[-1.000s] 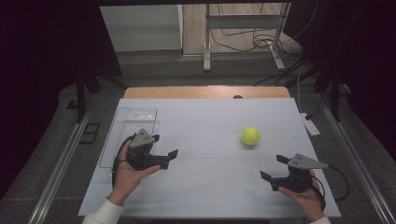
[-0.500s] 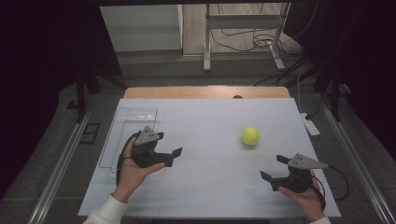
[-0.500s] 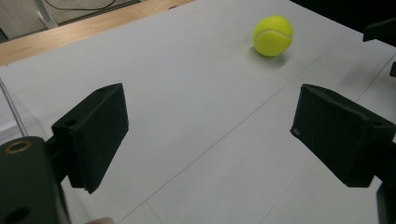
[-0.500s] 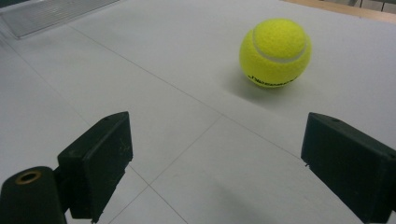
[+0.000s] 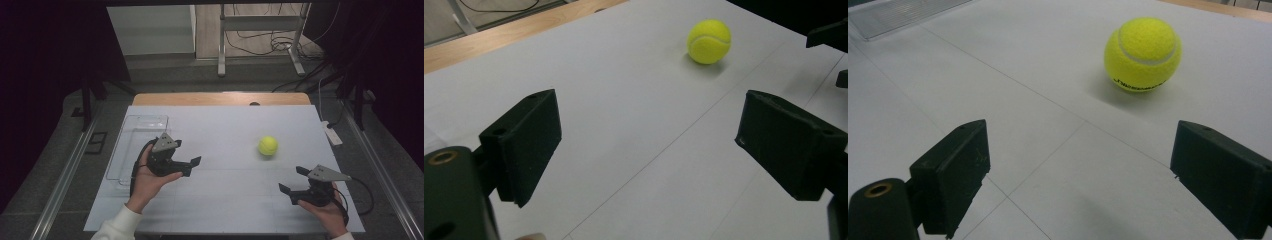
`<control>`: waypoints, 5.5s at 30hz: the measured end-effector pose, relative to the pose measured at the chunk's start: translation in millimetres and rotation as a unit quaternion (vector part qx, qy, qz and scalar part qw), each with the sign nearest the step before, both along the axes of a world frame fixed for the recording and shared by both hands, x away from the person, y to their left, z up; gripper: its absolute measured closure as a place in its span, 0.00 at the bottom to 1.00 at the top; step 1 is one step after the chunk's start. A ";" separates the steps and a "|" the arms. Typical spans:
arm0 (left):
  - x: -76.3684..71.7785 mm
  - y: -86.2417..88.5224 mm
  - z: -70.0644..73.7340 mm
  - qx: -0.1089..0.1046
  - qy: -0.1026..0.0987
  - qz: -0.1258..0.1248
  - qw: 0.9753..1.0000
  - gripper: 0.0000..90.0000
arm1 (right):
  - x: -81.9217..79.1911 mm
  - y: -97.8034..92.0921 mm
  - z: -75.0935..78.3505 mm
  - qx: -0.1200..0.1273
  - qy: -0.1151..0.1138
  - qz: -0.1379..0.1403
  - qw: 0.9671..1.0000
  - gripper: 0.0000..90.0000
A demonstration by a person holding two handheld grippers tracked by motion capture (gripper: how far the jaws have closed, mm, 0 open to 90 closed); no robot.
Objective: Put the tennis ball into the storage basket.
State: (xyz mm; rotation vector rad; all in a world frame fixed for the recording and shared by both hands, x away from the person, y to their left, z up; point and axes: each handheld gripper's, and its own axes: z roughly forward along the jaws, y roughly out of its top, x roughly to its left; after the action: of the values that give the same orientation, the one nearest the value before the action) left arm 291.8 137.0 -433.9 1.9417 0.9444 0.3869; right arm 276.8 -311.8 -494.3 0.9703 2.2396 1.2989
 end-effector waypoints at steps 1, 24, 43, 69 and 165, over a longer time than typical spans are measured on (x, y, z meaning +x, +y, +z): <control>0.9 -1.1 0.0 -0.001 0.000 0.000 1.000 0.13 | 0.1 -0.1 -0.1 0.000 0.000 0.000 1.000 0.10; 11.1 -20.5 4.2 0.000 0.000 -0.020 1.000 0.13 | 0.5 -0.2 -1.0 -0.002 0.001 0.000 1.000 0.10; 18.8 -34.5 3.4 0.005 0.004 -0.034 0.999 0.13 | 0.6 -0.6 -1.1 -0.004 0.000 0.001 1.000 0.11; 31.3 -57.4 2.0 0.012 0.011 -0.053 0.998 0.12 | 0.9 -0.9 -1.7 -0.001 0.002 0.001 1.000 0.10; 72.2 -133.0 -7.8 0.019 0.042 -0.104 0.994 0.12 | 0.2 -1.9 -2.4 -0.004 0.002 0.000 1.000 0.11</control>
State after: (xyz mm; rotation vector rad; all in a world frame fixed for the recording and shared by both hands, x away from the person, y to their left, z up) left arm 364.0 4.0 -441.7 2.0809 0.7829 0.2050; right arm 277.0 -313.7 -496.7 0.9698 2.2466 1.2881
